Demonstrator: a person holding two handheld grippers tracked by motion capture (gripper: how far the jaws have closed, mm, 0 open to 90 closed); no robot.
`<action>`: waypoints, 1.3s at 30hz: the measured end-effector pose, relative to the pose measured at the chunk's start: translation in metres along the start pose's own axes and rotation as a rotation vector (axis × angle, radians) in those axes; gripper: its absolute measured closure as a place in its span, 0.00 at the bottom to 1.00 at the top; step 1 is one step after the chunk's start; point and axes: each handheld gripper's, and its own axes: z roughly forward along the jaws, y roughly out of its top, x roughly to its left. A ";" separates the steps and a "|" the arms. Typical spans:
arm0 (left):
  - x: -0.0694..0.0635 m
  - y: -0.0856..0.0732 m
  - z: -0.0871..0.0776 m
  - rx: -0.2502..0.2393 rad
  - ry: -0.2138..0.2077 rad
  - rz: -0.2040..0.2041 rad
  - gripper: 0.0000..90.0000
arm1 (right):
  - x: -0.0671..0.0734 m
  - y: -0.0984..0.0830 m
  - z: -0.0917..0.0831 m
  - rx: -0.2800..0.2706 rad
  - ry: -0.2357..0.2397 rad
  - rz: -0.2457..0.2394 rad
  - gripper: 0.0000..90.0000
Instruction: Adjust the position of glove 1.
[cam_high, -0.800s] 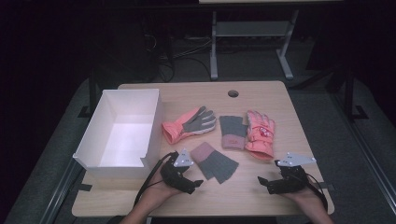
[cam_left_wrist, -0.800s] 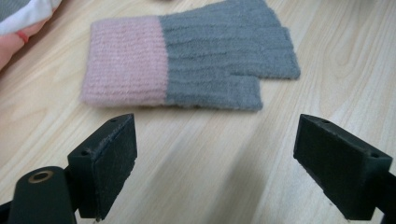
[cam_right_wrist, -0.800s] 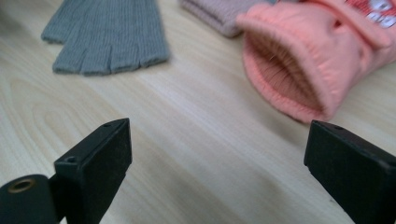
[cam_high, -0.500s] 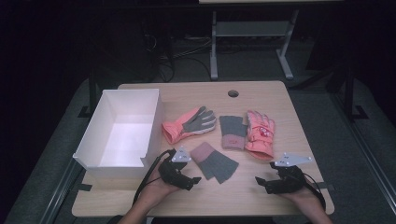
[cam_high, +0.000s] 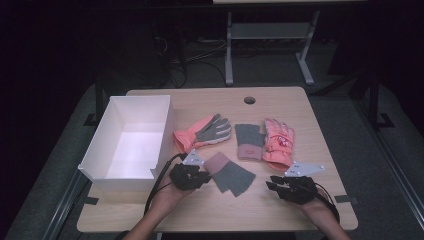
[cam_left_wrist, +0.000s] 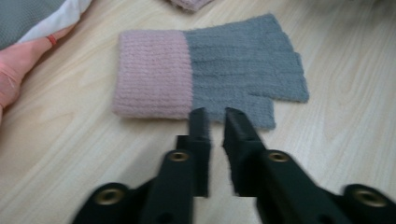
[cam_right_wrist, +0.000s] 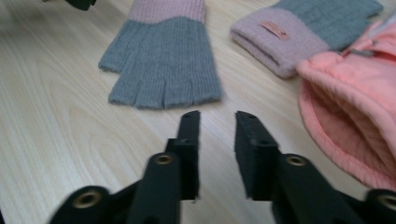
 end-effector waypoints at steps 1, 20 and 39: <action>0.000 0.000 0.000 0.000 0.000 0.000 0.96 | 0.000 0.000 0.000 0.000 0.000 0.000 0.81; 0.016 0.036 0.019 -0.005 0.017 -0.001 1.00 | 0.027 0.033 0.049 0.059 0.179 -0.095 1.00; 0.047 0.064 0.065 0.010 0.018 -0.032 1.00 | 0.041 0.034 0.073 0.132 0.221 -0.127 1.00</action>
